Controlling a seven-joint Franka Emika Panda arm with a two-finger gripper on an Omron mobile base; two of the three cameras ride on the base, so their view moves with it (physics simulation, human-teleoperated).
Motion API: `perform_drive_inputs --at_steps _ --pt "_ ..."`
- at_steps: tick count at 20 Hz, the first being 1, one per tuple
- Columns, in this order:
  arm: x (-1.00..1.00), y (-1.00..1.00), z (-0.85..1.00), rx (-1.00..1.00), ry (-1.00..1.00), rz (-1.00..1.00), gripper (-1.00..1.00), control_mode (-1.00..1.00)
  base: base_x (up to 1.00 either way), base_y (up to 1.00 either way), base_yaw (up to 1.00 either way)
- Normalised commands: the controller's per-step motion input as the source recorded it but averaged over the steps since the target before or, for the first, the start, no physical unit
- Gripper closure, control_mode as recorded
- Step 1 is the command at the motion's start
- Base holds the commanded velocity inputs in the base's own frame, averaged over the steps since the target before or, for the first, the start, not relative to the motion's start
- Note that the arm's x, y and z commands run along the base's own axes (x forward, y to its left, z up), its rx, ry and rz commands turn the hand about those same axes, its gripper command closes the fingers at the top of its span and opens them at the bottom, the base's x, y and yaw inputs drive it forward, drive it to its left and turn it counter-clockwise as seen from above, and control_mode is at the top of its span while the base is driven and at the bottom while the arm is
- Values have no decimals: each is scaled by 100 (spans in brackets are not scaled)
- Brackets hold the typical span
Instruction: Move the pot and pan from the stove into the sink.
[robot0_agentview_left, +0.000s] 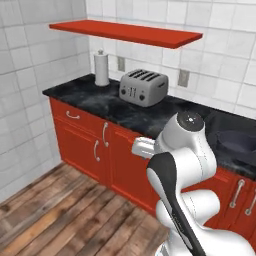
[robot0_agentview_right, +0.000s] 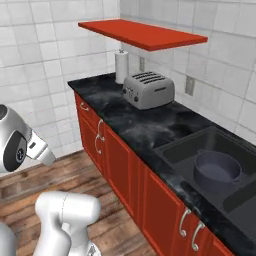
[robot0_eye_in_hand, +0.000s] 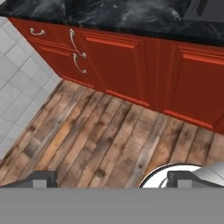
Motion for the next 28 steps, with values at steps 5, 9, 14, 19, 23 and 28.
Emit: perform_drive_inputs --at_steps 5,9,14,19,23,28 --pt "0 0 0 0 0 0 -100 100 -13 0 48" --pt "0 0 0 0 0 0 -100 100 -11 -1 49" --pt "0 0 0 0 0 0 -100 100 -9 -1 49" --pt "0 0 0 0 0 0 -100 100 -9 -2 49" --pt "0 0 0 0 0 0 -100 100 -8 0 48" --pt "0 0 0 0 0 0 -100 100 -11 0 46"
